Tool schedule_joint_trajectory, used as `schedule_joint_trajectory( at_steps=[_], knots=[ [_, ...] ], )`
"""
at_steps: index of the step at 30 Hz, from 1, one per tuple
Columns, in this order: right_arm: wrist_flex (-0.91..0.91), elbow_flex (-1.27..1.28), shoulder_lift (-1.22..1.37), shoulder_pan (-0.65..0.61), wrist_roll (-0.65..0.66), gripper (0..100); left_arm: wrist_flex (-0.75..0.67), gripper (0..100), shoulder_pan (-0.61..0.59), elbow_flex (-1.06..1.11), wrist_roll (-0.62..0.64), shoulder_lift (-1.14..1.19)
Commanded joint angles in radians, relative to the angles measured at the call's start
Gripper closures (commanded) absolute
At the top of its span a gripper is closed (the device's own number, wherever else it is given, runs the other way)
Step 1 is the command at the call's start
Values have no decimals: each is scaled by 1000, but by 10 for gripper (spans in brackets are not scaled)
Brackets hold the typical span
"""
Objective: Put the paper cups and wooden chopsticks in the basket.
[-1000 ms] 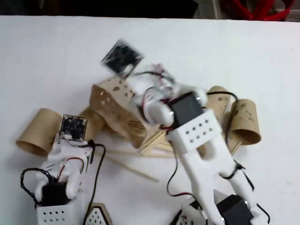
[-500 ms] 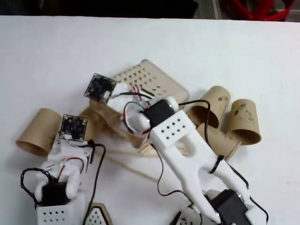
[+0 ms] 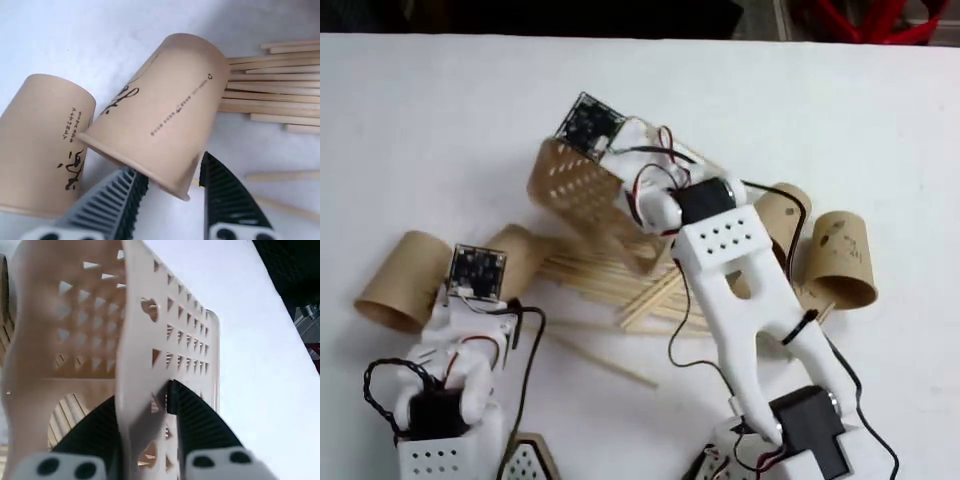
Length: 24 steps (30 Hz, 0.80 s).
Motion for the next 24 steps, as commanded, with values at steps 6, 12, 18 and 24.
schedule_joint_trajectory(
  at_steps=[6, 12, 18, 24],
  knots=[
    [47, -117, -1, -70, 55, 978, -14, 821, -8, -28, 3, -8],
    [88, -118, -5, -76, 64, 978, -14, 821, -8, -28, 3, -8],
    [188, -181, -5, -82, 57, 978, -17, 820, -8, -28, 3, -8],
    [165, -222, -1, -25, -72, 934, -52, 820, -8, -6, 3, -8]
  ],
)
